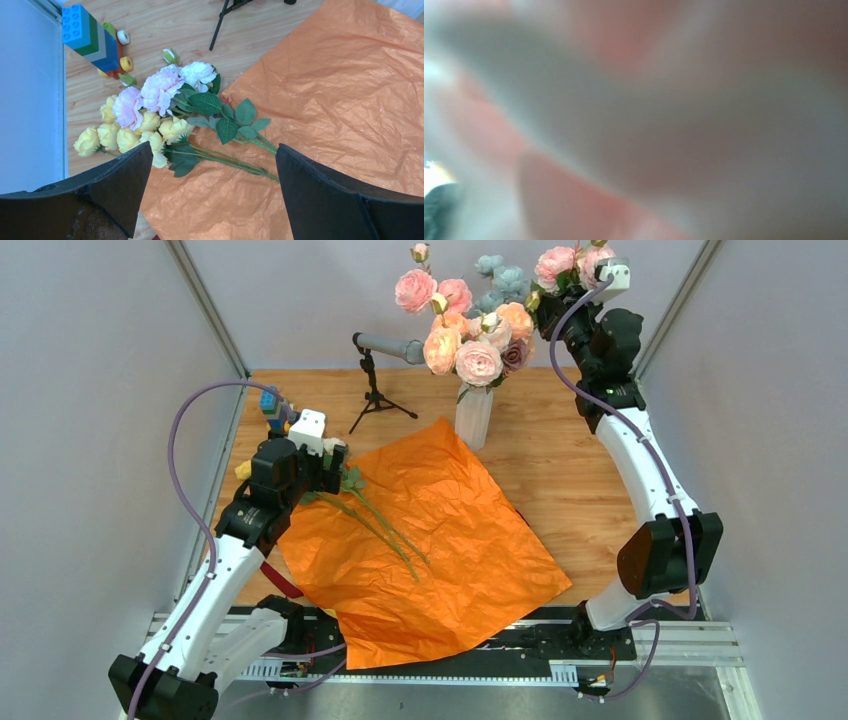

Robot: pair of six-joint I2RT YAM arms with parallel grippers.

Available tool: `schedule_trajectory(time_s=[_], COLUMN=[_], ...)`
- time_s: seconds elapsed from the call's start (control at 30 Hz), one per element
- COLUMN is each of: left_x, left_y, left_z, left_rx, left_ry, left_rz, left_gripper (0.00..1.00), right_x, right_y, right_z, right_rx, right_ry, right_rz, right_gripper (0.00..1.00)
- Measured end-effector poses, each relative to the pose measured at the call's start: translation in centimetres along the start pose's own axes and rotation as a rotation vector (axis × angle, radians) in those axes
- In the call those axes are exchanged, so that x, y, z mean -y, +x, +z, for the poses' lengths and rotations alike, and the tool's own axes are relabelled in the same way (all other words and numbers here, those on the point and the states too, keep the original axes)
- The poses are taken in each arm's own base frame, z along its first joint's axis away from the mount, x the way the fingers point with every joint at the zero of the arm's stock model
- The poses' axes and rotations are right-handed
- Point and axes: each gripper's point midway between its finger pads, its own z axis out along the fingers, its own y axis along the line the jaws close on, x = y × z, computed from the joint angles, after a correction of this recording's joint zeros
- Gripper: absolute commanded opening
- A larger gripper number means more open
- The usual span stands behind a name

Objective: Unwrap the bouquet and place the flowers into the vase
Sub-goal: Insert the fake flower into the vase.

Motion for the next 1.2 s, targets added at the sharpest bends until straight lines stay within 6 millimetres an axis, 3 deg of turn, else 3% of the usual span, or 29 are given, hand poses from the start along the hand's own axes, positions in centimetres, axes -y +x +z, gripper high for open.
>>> schedule_trajectory(time_s=[0.37, 0.73, 1.2], left_x=[0.1, 0.2, 0.4], left_y=[0.0, 0.1, 0.1], left_z=[0.0, 0.1, 0.1], left_rx=[0.0, -0.003, -0.004], left_ry=[0.003, 0.009, 0.019], left_rz=[0.0, 0.0, 0.0], left_gripper=[1.0, 1.0, 1.0], right_x=[-0.2, 0.1, 0.1], right_y=[3.3, 5.2, 6.2], right_z=[0.7, 0.8, 0.7], right_rx=[-0.078, -0.118, -0.154], right_ry=[-0.028, -0.034, -0.042], right_rz=[-0.013, -0.005, -0.007], right_gripper=[0.0, 0.01, 0.34])
